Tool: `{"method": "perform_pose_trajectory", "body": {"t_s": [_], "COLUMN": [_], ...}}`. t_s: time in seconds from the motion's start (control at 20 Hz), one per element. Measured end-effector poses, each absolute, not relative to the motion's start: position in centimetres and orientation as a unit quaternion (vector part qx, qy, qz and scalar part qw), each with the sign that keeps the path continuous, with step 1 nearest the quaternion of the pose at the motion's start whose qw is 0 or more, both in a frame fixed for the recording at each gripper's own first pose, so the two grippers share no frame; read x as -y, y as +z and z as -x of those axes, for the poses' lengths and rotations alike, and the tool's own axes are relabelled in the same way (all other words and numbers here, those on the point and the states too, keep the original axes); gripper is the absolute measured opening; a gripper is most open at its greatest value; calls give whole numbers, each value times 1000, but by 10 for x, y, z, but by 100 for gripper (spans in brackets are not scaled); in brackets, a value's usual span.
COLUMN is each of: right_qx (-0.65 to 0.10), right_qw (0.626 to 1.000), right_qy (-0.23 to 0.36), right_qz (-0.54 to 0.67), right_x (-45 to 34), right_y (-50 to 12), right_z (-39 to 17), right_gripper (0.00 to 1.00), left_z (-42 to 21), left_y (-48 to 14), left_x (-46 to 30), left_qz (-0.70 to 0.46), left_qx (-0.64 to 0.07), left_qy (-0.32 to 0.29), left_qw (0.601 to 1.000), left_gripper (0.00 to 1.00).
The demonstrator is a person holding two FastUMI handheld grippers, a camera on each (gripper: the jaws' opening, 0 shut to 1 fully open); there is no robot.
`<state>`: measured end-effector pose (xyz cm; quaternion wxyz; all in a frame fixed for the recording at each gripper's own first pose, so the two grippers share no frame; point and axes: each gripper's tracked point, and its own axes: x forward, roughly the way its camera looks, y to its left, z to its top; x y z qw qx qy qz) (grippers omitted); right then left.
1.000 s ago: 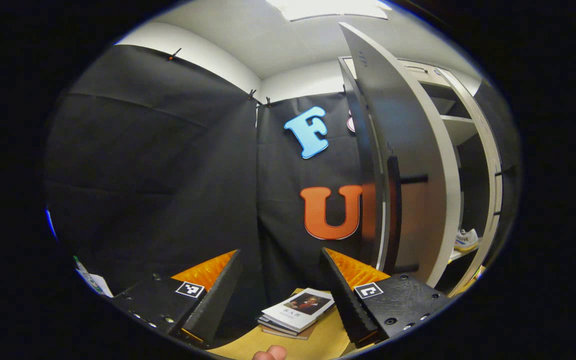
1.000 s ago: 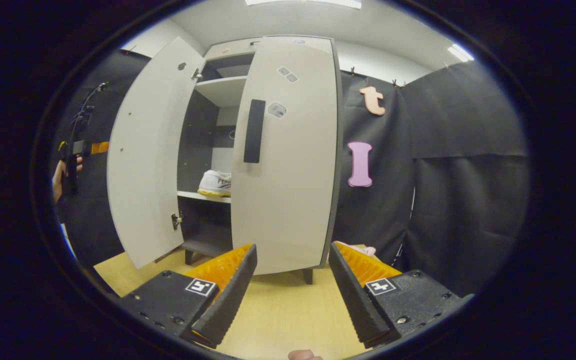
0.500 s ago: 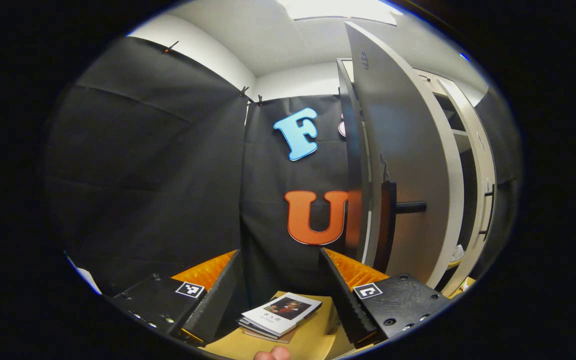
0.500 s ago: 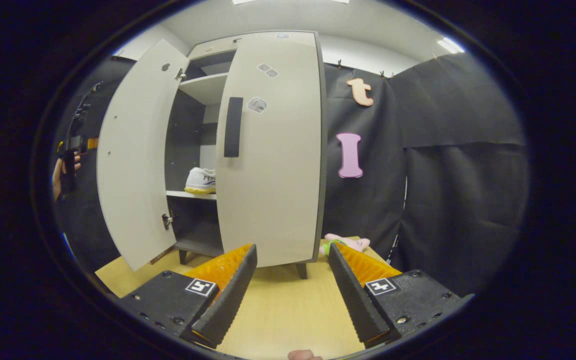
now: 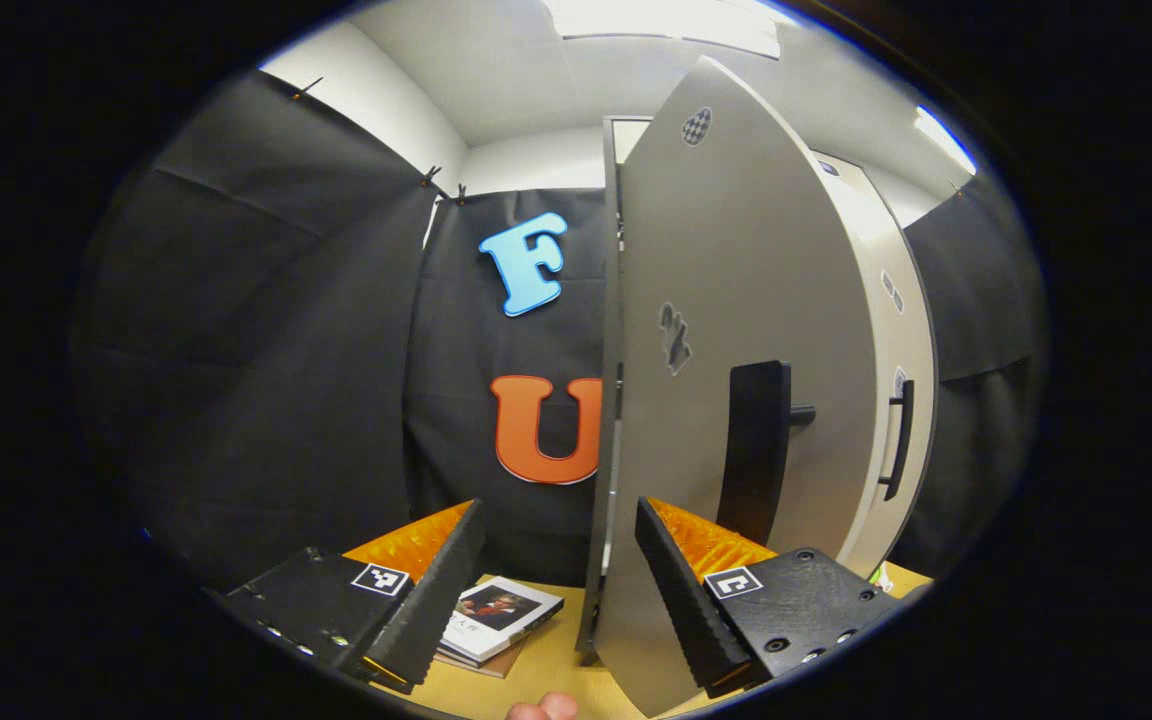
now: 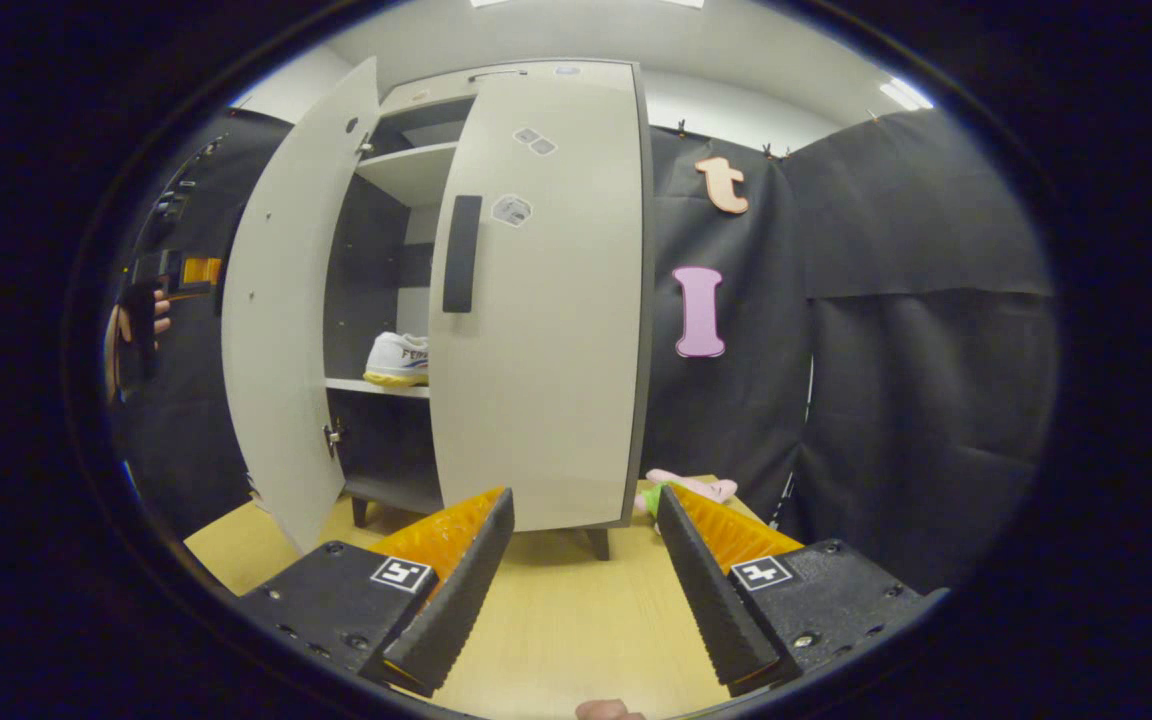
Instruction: Grab one shoe with the right hand and put it into the shoe cabinet, grab the other shoe with the left hand and put it into the shoe cabinet; then close the right door with the right hand and the left door with the left hand.
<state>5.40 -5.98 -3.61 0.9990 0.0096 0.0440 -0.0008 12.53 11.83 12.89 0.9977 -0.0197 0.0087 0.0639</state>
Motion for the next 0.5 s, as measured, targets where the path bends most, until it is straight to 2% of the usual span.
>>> {"method": "perform_pose_trajectory", "body": {"t_s": [0.5], "right_qx": [-44], "right_qw": [998], "right_qy": [-27], "right_qz": [-37], "right_x": [82], "right_y": [-41], "right_z": [-55], "right_gripper": [94], "left_z": [-174], "left_y": [117], "left_x": [-30], "left_qz": [26], "left_qx": [-21], "left_qy": [2], "left_qw": [999], "left_gripper": [93]}}
